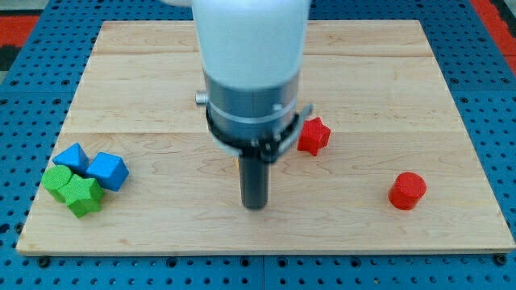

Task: Push the red star above the yellow heart

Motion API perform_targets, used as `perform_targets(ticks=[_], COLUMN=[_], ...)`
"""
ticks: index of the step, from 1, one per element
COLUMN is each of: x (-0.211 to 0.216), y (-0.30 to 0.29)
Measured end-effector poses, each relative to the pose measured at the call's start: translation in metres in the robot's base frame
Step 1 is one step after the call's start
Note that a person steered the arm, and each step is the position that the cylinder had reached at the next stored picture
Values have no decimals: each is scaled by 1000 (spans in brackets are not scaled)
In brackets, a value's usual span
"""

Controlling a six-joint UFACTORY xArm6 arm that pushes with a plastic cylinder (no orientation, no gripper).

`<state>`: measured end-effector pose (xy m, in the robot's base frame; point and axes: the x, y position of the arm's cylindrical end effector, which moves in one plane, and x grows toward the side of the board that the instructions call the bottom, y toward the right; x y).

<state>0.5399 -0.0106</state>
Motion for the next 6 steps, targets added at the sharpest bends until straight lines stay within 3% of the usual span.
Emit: perform_targets(ticks=[2,3,5,6], x=[-65,-89,-56,-61], y=[-45,-4,107,59])
